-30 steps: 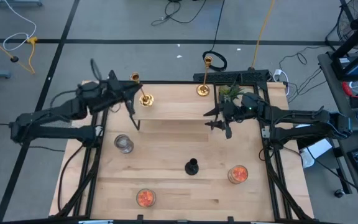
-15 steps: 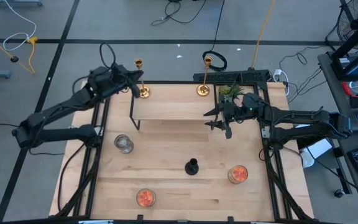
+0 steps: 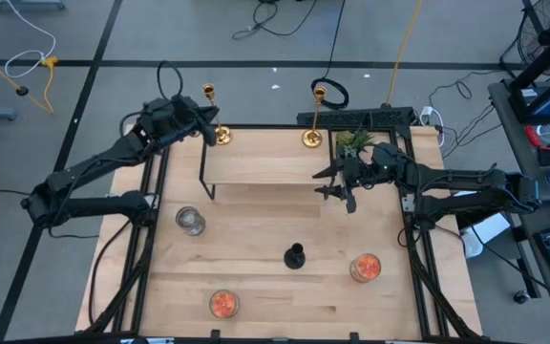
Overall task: Pick & Place candle stick holders
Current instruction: Put the gold candle holder on the shelf, then put the black candle holder on the shelf
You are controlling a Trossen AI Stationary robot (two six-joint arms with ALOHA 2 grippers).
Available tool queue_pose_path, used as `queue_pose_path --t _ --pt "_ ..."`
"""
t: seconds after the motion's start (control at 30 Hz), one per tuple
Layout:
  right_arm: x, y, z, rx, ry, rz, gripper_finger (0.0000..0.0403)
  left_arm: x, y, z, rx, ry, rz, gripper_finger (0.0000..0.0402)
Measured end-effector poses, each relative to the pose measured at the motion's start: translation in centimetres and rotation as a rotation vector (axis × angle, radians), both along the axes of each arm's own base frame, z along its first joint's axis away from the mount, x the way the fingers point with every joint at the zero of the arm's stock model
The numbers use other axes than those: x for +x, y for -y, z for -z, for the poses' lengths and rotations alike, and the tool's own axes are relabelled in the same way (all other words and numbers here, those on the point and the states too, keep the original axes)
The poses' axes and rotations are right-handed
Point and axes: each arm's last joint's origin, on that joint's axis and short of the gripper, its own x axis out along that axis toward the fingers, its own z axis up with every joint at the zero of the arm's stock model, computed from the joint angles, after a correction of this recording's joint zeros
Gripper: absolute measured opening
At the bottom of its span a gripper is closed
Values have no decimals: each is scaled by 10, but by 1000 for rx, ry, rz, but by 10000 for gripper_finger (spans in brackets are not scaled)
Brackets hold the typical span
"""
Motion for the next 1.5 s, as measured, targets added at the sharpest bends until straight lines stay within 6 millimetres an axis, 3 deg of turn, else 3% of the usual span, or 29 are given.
queue_pose_path --t 0.3,0.47,0.73,1.17,1.5 --pt "2 -4 4 3 -21 -51 183 0 2 0 12 -22 51 46" --pt "10 -21 10 2 -39 -195 204 -1 3 0 13 -21 51 47" --pt "30 -52 33 65 -153 -246 230 -2 3 -1 12 -17 50 51" --pt "48 -92 73 91 -319 -336 233 -5 8 -3 23 -37 60 182" --pt "70 -106 107 81 -304 -314 233 -30 39 -11 -7 -61 105 206"
